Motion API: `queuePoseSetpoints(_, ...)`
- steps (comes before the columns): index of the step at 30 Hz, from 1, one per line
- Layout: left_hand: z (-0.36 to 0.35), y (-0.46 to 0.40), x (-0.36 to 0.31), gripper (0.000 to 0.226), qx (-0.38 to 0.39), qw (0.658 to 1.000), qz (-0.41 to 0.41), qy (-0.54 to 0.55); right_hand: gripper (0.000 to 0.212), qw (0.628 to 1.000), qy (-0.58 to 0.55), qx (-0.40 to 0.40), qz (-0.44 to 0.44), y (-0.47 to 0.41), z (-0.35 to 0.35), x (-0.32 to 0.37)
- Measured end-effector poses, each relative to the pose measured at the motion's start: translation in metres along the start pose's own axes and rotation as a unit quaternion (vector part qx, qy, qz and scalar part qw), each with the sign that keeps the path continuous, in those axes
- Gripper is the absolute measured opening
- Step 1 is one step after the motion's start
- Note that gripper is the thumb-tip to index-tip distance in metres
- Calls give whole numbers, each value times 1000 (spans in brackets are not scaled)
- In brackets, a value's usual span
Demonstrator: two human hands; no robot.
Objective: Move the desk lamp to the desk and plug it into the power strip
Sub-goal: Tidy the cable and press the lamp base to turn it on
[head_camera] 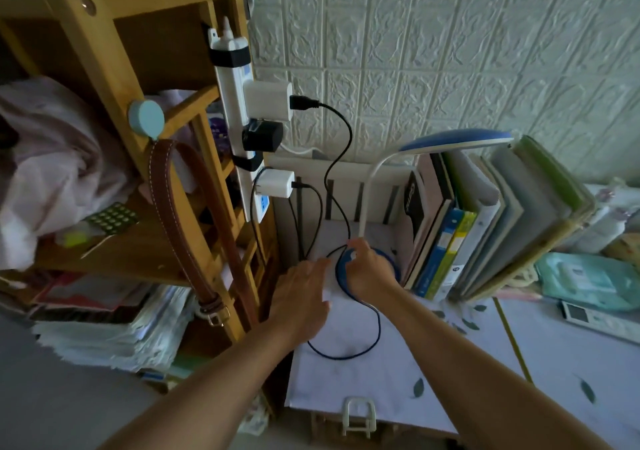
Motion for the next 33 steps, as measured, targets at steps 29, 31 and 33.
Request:
queuePoseSetpoints(29,51,19,44,26,-137,974,84,-157,25,977,-201,71,-15,-15,-33,65)
queuePoseSetpoints(31,49,24,45,24,-124,971,76,-188,25,977,-203,66,-19,-12,-38,61)
queuePoseSetpoints(33,33,31,52,22,-82,971,89,-207,24,976,-202,77,-22,-8,-48,53)
Point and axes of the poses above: each hand's wrist, its own y-axis away from the middle knuckle, its own z-axis out of the back of the hand, x = y × z, the point moved 7 cm from there along -y, towards the middle knuckle, and after that the axes turned 13 degrees about -x, right-handed, at the moved point
